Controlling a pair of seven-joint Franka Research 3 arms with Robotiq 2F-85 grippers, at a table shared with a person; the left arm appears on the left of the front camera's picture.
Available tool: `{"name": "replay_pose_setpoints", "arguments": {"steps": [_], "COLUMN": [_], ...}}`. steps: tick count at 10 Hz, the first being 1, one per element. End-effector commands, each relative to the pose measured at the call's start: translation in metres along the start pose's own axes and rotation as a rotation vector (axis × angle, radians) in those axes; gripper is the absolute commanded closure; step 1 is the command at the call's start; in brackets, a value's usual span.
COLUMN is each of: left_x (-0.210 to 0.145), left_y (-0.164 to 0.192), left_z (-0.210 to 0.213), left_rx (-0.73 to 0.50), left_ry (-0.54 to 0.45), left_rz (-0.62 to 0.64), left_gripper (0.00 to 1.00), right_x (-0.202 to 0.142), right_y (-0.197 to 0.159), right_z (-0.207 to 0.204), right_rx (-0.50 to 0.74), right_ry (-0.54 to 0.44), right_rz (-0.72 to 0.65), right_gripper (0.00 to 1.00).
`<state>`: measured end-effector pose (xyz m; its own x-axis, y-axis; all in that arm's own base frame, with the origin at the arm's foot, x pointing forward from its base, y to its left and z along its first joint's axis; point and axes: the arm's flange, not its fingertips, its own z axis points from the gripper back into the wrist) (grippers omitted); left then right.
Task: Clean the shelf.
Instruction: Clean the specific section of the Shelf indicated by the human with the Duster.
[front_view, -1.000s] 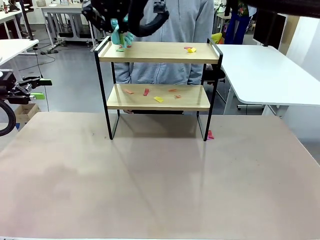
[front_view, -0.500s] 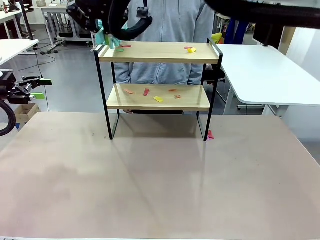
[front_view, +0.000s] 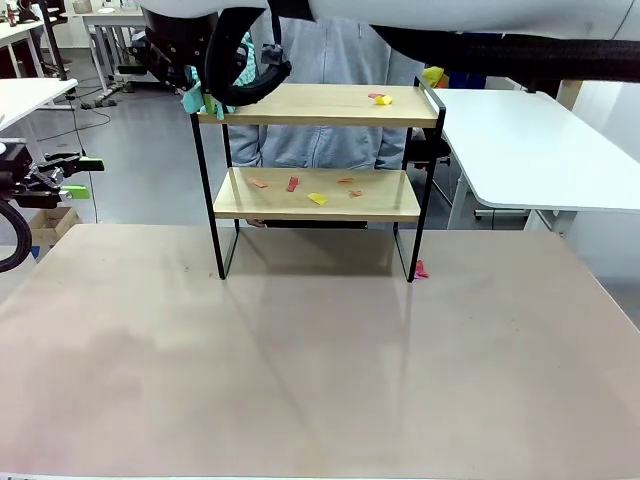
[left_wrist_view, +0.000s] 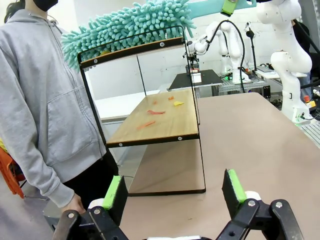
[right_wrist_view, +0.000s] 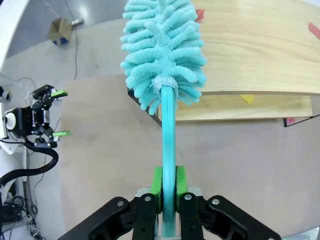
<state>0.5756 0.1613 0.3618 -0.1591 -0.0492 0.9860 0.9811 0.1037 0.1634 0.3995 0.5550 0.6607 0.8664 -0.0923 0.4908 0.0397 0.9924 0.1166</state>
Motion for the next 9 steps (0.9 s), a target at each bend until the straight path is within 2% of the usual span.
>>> {"name": "replay_pose_setpoints", "arguments": {"steps": [1,2,3,8,9], "left_x": [0.002,0.002,0.002,0.002,0.002], "left_y": [-0.002,-0.002,-0.002,-0.002,-0.002], "left_z": [-0.002,-0.002,-0.002,-0.002,-0.002], "left_rx": [0.002,0.002,0.002,0.002,0.002], "left_ry": [0.005,0.005,0.005,0.005,0.005], "left_rz": [-0.006,-0.006,-0.006,-0.006,-0.006], "left_gripper": [0.0,0.0,0.0,0.0,0.0], "right_x": [0.005,0.006,0.0,-0.001,0.001], "right_y": [0.004,0.005,-0.001,0.0,-0.015], "right_z": [0.007,0.011,0.0,-0.002,-0.001], "right_rx": [0.006,0.039,-0.001,-0.001,-0.014], "right_ry": [0.029,0.023,0.006,0.011,0.028], "right_rz": [-0.051,-0.019,-0.005,-0.002,-0.01], "right_gripper": [0.87,0.87,0.87,0.87,0.87]}}
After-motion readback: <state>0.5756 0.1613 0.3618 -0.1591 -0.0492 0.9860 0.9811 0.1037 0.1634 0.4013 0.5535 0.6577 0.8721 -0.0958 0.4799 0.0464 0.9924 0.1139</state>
